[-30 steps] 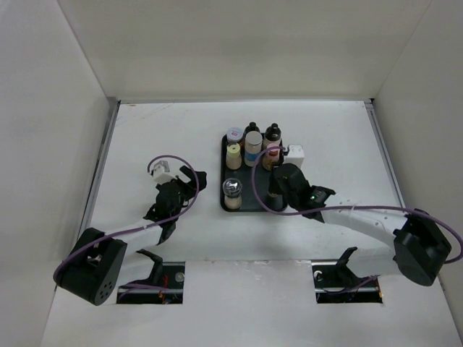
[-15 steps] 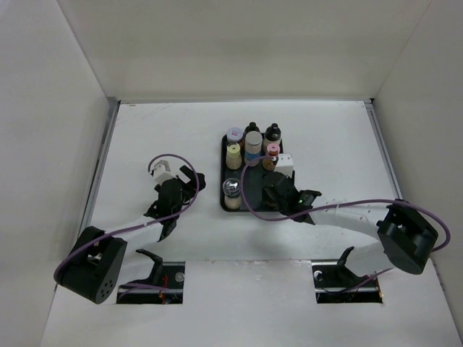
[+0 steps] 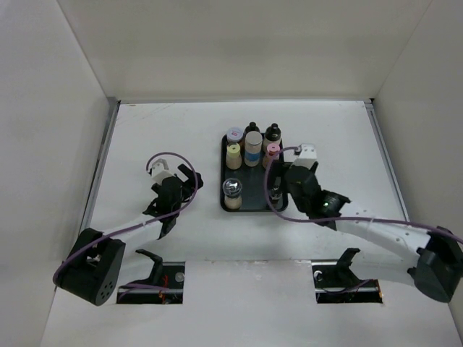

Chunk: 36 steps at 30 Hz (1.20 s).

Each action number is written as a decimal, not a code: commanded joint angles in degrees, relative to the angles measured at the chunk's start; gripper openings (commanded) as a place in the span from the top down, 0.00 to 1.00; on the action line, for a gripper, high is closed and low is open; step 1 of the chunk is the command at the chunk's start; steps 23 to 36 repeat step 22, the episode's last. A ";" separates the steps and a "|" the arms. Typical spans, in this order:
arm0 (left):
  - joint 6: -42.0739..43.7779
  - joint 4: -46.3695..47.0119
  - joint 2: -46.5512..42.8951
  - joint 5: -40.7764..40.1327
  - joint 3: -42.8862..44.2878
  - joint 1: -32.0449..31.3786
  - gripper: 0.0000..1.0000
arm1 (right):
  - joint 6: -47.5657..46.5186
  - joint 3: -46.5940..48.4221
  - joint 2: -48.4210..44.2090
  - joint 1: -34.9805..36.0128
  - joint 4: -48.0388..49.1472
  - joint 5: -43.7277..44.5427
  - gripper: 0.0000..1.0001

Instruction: Organize the condiment bottles

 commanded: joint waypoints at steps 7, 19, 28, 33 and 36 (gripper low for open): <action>1.21 -5.26 -2.22 -4.66 5.41 -2.59 0.00 | 6.34 -7.04 -11.98 -23.13 18.06 -6.35 0.00; 2.70 -13.35 -7.76 -8.09 9.09 -3.74 0.00 | 15.94 -16.18 -4.34 -34.84 29.93 -13.40 0.00; 4.10 -15.28 -6.88 -8.71 11.38 -3.74 0.00 | 16.03 -16.28 -2.49 -34.84 30.81 -14.62 0.00; 4.10 -15.28 -6.88 -8.71 11.38 -3.74 0.00 | 16.03 -16.28 -2.49 -34.84 30.81 -14.62 0.00; 4.10 -15.28 -6.88 -8.71 11.38 -3.74 0.00 | 16.03 -16.28 -2.49 -34.84 30.81 -14.62 0.00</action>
